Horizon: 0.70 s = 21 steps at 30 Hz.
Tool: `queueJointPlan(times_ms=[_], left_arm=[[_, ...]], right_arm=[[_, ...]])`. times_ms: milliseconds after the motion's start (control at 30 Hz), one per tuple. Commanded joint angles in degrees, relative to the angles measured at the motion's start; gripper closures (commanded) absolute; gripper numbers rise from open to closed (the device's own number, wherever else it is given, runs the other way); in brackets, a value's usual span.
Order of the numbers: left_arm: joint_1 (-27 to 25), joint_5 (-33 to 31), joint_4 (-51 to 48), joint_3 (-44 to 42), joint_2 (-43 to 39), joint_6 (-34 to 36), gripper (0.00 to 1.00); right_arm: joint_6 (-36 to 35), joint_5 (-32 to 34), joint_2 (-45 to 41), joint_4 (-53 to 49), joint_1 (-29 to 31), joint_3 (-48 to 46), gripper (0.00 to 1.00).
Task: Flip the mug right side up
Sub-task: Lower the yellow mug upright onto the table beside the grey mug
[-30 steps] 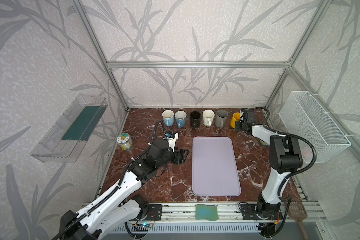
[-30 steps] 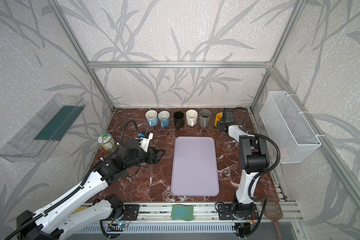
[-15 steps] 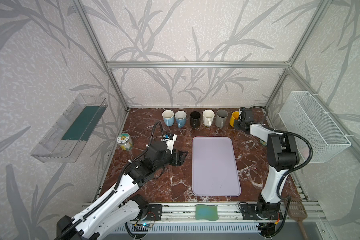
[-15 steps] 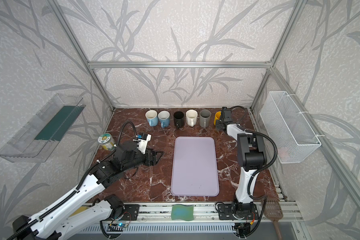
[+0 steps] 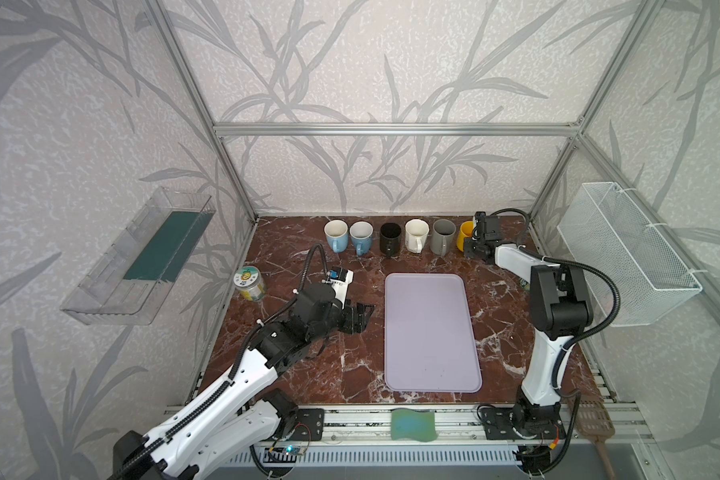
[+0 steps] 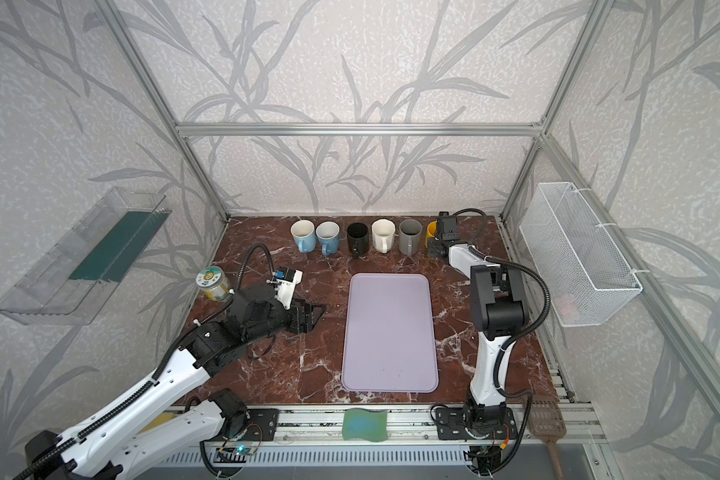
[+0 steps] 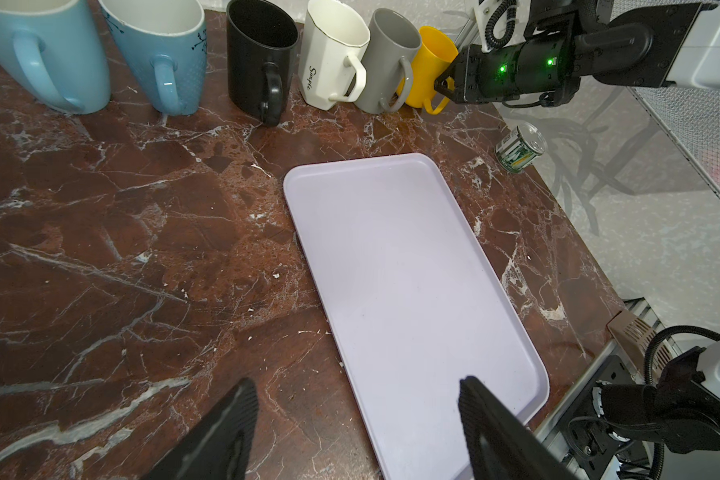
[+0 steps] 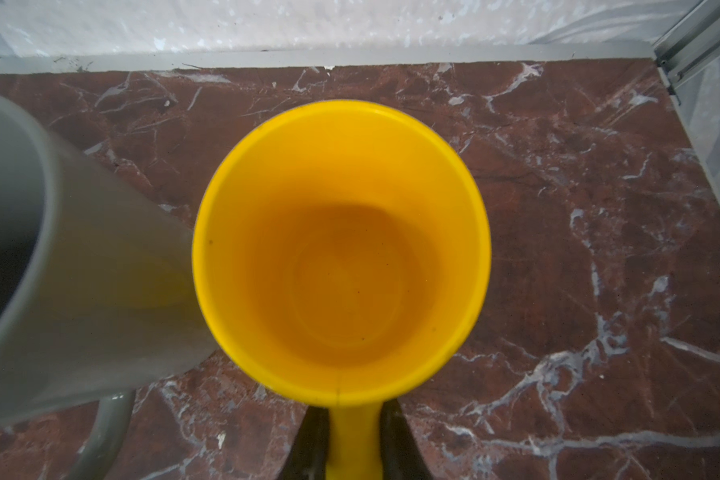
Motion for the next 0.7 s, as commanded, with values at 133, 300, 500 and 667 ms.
queueJointPlan(times_ms=[133,300,500,667], left_arm=[[-0.37,-0.21,-0.62,0.70,0.29,0.67,0.22],[-0.47,-0.05,-0.93,0.99,0.57,0.82,0.22],[-0.54,-0.06,-1.09,1.06,0.60,0.91,0.21],[-0.58,0.20,-1.20,1.02,0.60,1.06,0.21]], right_arm=[[-0.59,0.58,0.07,0.04,0.04,3.68,0.97],[-0.46,0.47,0.10,-0.45,0.04,4.30,0.94],[-0.67,-0.04,-0.01,-0.93,0.04,4.61,0.79],[-0.54,-0.58,-0.01,-1.50,0.04,4.98,0.64]])
